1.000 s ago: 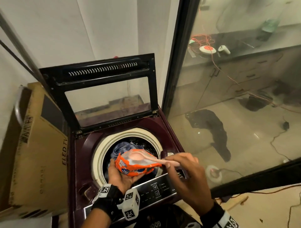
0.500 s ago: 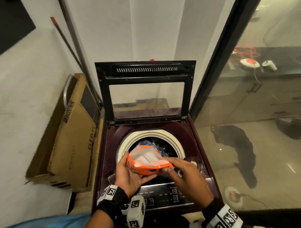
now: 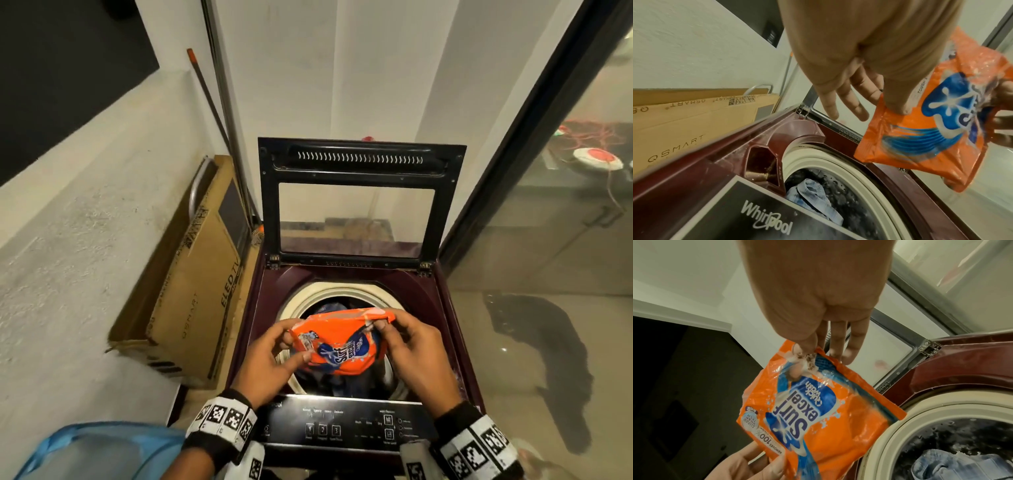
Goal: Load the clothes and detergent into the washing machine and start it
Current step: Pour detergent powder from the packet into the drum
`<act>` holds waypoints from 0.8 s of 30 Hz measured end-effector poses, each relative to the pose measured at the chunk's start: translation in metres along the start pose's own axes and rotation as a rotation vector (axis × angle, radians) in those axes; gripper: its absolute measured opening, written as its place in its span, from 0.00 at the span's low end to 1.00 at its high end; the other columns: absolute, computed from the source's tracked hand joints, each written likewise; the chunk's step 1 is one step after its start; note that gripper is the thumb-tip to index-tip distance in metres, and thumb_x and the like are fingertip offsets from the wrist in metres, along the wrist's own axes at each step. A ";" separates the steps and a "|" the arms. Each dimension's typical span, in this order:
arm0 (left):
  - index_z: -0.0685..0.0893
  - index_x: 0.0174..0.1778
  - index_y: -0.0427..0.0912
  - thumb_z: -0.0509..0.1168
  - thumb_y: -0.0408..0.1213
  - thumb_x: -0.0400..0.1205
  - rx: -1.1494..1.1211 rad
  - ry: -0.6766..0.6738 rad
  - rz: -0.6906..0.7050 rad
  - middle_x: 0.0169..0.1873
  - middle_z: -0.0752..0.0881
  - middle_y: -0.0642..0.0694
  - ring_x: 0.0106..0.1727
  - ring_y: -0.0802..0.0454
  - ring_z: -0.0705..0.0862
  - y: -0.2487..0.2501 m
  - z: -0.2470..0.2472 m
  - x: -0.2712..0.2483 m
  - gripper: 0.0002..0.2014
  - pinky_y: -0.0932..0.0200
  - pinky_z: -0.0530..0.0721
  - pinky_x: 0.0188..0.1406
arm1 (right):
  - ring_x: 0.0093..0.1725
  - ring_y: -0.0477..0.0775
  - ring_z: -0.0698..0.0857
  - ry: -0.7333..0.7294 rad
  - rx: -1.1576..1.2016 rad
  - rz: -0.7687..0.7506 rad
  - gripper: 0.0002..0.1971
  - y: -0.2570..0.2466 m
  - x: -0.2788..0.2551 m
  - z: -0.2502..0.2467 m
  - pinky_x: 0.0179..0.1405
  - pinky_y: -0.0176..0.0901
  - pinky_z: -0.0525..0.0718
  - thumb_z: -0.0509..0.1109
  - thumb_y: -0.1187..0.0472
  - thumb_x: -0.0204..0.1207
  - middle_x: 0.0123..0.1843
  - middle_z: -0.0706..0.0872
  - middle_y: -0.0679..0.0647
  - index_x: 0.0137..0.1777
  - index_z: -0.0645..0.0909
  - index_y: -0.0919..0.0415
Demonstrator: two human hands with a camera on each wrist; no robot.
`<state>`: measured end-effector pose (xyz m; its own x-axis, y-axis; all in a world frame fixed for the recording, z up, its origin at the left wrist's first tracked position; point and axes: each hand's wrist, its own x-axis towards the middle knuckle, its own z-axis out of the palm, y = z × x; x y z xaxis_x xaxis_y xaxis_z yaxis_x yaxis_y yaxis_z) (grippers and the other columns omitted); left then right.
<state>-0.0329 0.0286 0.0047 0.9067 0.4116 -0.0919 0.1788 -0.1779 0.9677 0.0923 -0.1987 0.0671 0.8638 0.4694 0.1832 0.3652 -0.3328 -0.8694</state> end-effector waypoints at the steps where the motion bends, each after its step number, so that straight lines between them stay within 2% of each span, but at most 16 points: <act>1: 0.82 0.59 0.67 0.78 0.30 0.73 0.002 0.021 0.002 0.45 0.89 0.42 0.49 0.54 0.89 0.002 0.001 0.000 0.27 0.61 0.87 0.53 | 0.52 0.32 0.89 -0.002 0.010 0.006 0.16 0.002 0.001 -0.002 0.52 0.31 0.84 0.72 0.63 0.82 0.49 0.91 0.30 0.51 0.86 0.34; 4: 0.85 0.55 0.60 0.75 0.27 0.76 -0.024 0.050 0.000 0.37 0.90 0.49 0.38 0.55 0.88 0.010 0.005 -0.001 0.21 0.60 0.88 0.42 | 0.50 0.34 0.89 0.006 0.065 0.060 0.12 0.013 0.004 -0.006 0.50 0.31 0.85 0.71 0.61 0.83 0.47 0.92 0.34 0.51 0.88 0.39; 5: 0.85 0.56 0.57 0.73 0.26 0.77 -0.043 0.055 -0.007 0.36 0.91 0.51 0.38 0.55 0.89 0.013 0.007 0.000 0.20 0.59 0.88 0.40 | 0.50 0.35 0.90 0.012 0.113 0.083 0.11 0.016 0.005 -0.007 0.51 0.33 0.86 0.70 0.61 0.83 0.48 0.93 0.36 0.51 0.88 0.41; 7: 0.84 0.58 0.51 0.71 0.26 0.80 -0.088 0.058 -0.020 0.41 0.93 0.48 0.43 0.49 0.91 0.018 0.009 0.001 0.17 0.55 0.90 0.41 | 0.50 0.42 0.91 0.005 0.255 0.147 0.07 0.023 0.005 -0.008 0.51 0.38 0.87 0.70 0.60 0.83 0.48 0.94 0.45 0.51 0.90 0.48; 9: 0.83 0.59 0.47 0.69 0.25 0.81 -0.148 0.056 -0.020 0.45 0.93 0.44 0.46 0.46 0.92 0.022 0.010 -0.001 0.15 0.53 0.91 0.43 | 0.48 0.45 0.90 -0.062 0.397 0.200 0.05 0.026 0.003 -0.009 0.50 0.39 0.87 0.73 0.58 0.79 0.46 0.94 0.53 0.52 0.90 0.53; 10: 0.82 0.59 0.44 0.68 0.24 0.81 -0.180 0.061 -0.026 0.46 0.93 0.43 0.46 0.46 0.92 0.022 0.011 -0.002 0.15 0.54 0.90 0.43 | 0.47 0.45 0.89 -0.128 0.450 0.214 0.08 0.030 0.002 -0.009 0.48 0.38 0.87 0.75 0.58 0.76 0.46 0.93 0.54 0.54 0.89 0.53; 13: 0.80 0.60 0.40 0.66 0.22 0.81 -0.272 0.131 -0.039 0.45 0.93 0.43 0.45 0.50 0.92 0.021 0.011 -0.009 0.14 0.59 0.89 0.44 | 0.46 0.46 0.91 -0.325 0.412 0.221 0.19 0.042 -0.001 -0.002 0.47 0.36 0.88 0.80 0.64 0.71 0.50 0.94 0.51 0.62 0.86 0.52; 15: 0.80 0.61 0.41 0.67 0.23 0.81 -0.276 0.193 -0.036 0.46 0.93 0.42 0.46 0.48 0.91 0.017 0.008 -0.017 0.15 0.58 0.89 0.46 | 0.44 0.43 0.91 -0.369 0.329 0.188 0.16 0.045 -0.002 0.008 0.47 0.34 0.86 0.80 0.68 0.73 0.48 0.95 0.51 0.59 0.88 0.55; 17: 0.80 0.61 0.40 0.67 0.23 0.81 -0.298 0.247 -0.043 0.47 0.92 0.40 0.48 0.46 0.91 0.011 0.003 -0.030 0.15 0.56 0.89 0.50 | 0.37 0.40 0.90 -0.361 0.304 0.187 0.10 0.043 0.000 0.020 0.39 0.30 0.84 0.77 0.71 0.75 0.41 0.95 0.51 0.53 0.89 0.58; 19: 0.82 0.60 0.42 0.69 0.24 0.80 -0.315 0.315 -0.039 0.47 0.92 0.41 0.48 0.47 0.90 0.009 -0.003 -0.045 0.14 0.57 0.88 0.49 | 0.32 0.40 0.89 -0.349 0.320 0.200 0.08 0.040 0.003 0.031 0.30 0.28 0.83 0.75 0.73 0.76 0.37 0.94 0.50 0.47 0.89 0.59; 20: 0.83 0.57 0.45 0.70 0.26 0.80 -0.319 0.370 -0.038 0.46 0.92 0.41 0.47 0.48 0.89 0.005 -0.009 -0.056 0.14 0.58 0.88 0.48 | 0.33 0.40 0.90 -0.360 0.308 0.184 0.10 0.038 0.003 0.041 0.32 0.29 0.84 0.75 0.74 0.76 0.38 0.94 0.48 0.46 0.89 0.57; 22: 0.86 0.53 0.52 0.74 0.32 0.77 -0.323 0.473 -0.036 0.42 0.89 0.37 0.44 0.47 0.87 -0.001 -0.023 -0.076 0.13 0.56 0.87 0.49 | 0.39 0.42 0.91 -0.404 0.246 0.116 0.12 0.032 0.002 0.062 0.41 0.30 0.86 0.76 0.73 0.76 0.42 0.95 0.46 0.45 0.90 0.54; 24: 0.85 0.54 0.48 0.74 0.33 0.77 -0.326 0.558 -0.044 0.43 0.89 0.34 0.44 0.46 0.86 -0.006 -0.037 -0.095 0.12 0.51 0.86 0.49 | 0.41 0.45 0.91 -0.461 0.236 0.082 0.10 0.020 0.001 0.080 0.45 0.32 0.86 0.76 0.71 0.77 0.43 0.95 0.46 0.47 0.90 0.54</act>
<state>-0.1346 0.0237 0.0165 0.5505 0.8308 -0.0821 0.0063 0.0942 0.9955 0.0728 -0.1394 0.0133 0.6241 0.7786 -0.0651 0.1684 -0.2154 -0.9619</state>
